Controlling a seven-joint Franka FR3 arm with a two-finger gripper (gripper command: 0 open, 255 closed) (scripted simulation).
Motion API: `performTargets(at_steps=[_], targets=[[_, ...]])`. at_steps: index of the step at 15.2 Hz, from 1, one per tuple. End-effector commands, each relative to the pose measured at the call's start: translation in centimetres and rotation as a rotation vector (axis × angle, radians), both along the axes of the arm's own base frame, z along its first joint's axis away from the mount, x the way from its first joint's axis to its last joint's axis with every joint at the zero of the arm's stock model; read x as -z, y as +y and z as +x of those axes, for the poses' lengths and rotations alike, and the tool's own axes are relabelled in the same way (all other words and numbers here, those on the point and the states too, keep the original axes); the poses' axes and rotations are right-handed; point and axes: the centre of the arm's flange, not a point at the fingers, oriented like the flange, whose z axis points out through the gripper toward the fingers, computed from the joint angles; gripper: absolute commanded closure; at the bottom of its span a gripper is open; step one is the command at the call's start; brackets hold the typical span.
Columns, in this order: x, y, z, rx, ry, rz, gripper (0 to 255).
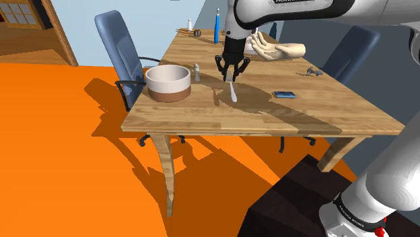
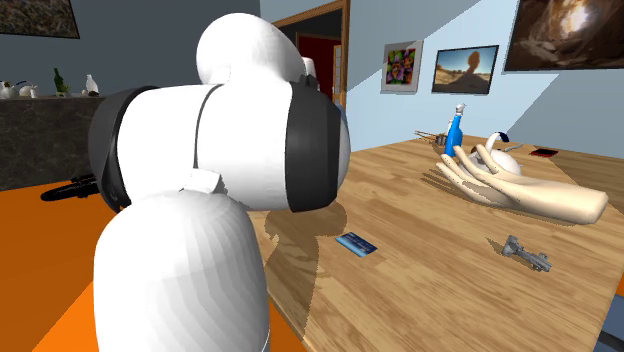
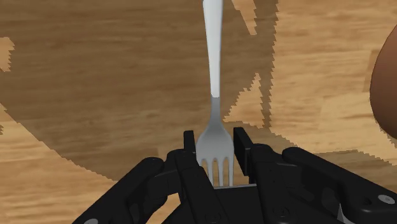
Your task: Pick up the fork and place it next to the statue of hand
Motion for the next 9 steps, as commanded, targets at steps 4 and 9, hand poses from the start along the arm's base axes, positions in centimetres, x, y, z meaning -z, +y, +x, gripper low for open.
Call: performTargets(at_steps=[4,9], targets=[[-2.6,0.0,0.0,0.000,0.000,0.000,255],[-5.3,0.0,0.0,0.000,0.000,0.000,255]])
